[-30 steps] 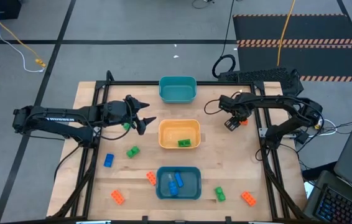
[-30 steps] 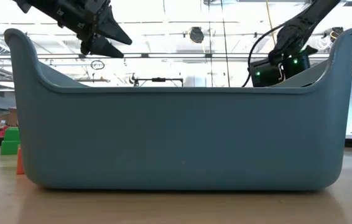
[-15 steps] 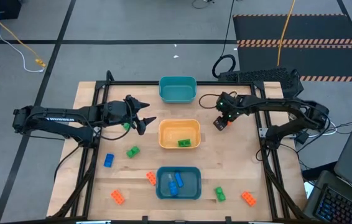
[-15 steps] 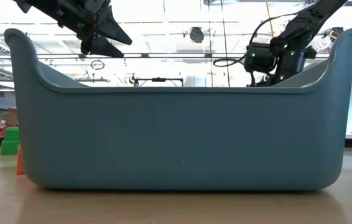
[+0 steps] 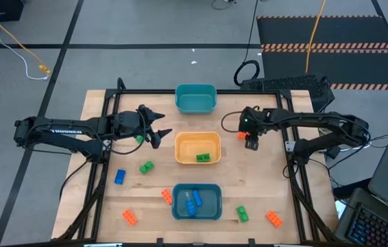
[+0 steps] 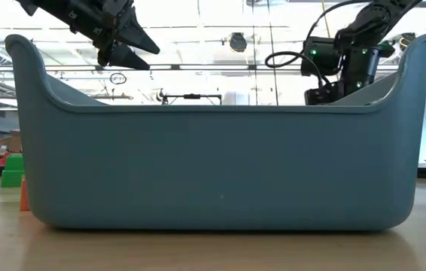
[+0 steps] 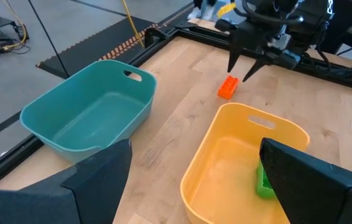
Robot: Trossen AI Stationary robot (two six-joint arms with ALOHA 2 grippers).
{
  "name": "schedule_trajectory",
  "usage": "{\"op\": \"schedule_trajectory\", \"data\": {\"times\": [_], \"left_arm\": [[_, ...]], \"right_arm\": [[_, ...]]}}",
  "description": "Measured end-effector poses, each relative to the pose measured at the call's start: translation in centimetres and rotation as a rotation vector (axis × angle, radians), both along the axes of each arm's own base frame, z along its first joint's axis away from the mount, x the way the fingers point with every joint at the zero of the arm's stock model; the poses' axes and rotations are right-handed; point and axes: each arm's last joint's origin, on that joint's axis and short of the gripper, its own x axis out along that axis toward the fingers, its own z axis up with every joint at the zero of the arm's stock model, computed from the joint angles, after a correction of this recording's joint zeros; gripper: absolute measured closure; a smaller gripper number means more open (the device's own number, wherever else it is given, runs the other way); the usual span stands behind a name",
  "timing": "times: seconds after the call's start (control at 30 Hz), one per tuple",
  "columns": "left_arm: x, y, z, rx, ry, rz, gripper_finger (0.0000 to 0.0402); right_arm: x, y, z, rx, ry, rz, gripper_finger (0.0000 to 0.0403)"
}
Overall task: Sort & place blocks by color
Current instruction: Put the orange game piece into the green bin
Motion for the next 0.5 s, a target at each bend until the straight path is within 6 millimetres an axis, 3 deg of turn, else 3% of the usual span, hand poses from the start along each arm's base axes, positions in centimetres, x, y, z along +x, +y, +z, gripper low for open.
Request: {"op": "schedule_trajectory", "data": {"times": [0.17, 0.5], "left_arm": [[0.0, 0.0, 0.0, 0.000, 0.000, 0.000, 0.0046], [0.0, 0.0, -0.1, 0.004, 0.008, -0.002, 0.0046]], "right_arm": [[0.6, 0.0, -0.7, -0.018, 0.022, 0.092, 0.0216], [1.2, -0.7, -1.8, -0.090, 0.080, 0.107, 0.0206]]}}
